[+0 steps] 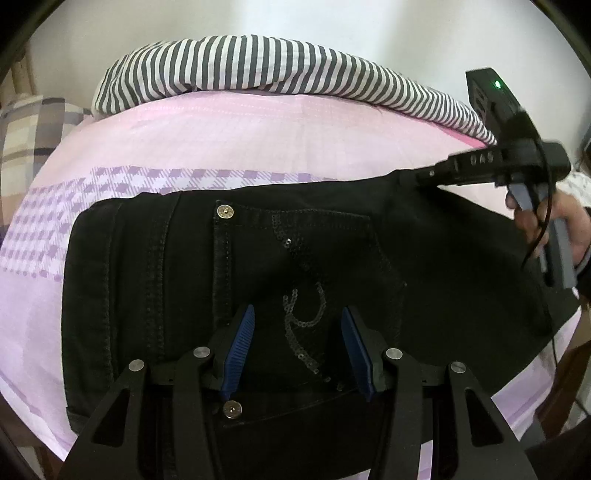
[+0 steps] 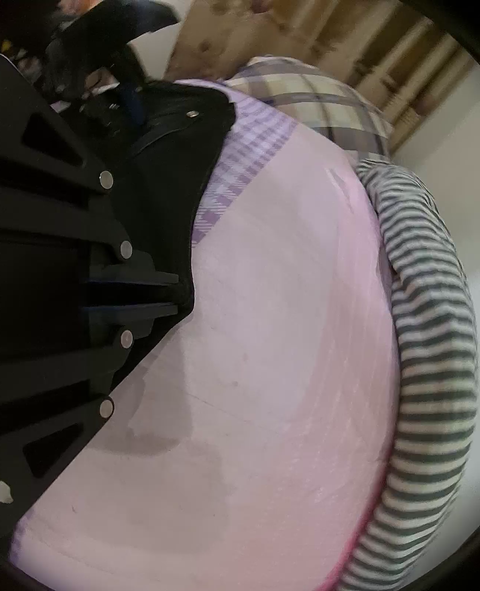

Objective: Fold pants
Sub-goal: 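Lay the folded trousers flat and open both grippers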

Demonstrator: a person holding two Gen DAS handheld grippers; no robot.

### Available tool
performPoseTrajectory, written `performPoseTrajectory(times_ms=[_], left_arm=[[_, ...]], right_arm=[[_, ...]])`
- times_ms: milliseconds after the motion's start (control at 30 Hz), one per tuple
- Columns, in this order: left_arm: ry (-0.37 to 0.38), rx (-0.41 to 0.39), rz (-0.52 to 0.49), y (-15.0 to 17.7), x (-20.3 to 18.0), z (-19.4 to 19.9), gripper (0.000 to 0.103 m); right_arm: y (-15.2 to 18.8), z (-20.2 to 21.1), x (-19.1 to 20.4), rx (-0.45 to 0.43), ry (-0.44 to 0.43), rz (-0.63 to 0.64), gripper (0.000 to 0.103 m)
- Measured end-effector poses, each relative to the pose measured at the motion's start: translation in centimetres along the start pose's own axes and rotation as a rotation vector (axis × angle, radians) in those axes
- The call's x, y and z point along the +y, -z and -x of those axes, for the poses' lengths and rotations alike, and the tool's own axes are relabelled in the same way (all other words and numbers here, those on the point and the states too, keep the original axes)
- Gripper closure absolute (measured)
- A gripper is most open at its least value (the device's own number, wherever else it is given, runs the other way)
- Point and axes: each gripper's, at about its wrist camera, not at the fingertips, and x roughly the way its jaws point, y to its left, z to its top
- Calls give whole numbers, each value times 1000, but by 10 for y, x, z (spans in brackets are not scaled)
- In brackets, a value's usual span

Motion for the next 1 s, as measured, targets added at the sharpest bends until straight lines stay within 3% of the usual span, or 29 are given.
performPoseTrajectory(times_ms=[100,233,367,533,767,900,1000], left_arm=[[-27,6,-5,-2,-4,2,53],[-24,-7,-17,-6,-15,9,53],[53,-32,-63,-12,-45,13,53],[160,-3,-153,-13,-93,4,53],[221,121,-278,9,-142,-19,53],[182,120,-341,23,-155,-16,51],[189,125,-320,21,-157,-13,51]], right_arm=[[8,32,-1,-61,9,-40,69],[40,86,-7,-97,46,-46,66],[85,122,-24,-101,120,-76,65],[164,147,-55,-57,193,-175,65],[248,148,-72,-7,176,-307,65],[285,169,-80,-33,146,-374,66],[311,198,-102,-135,122,-480,65]])
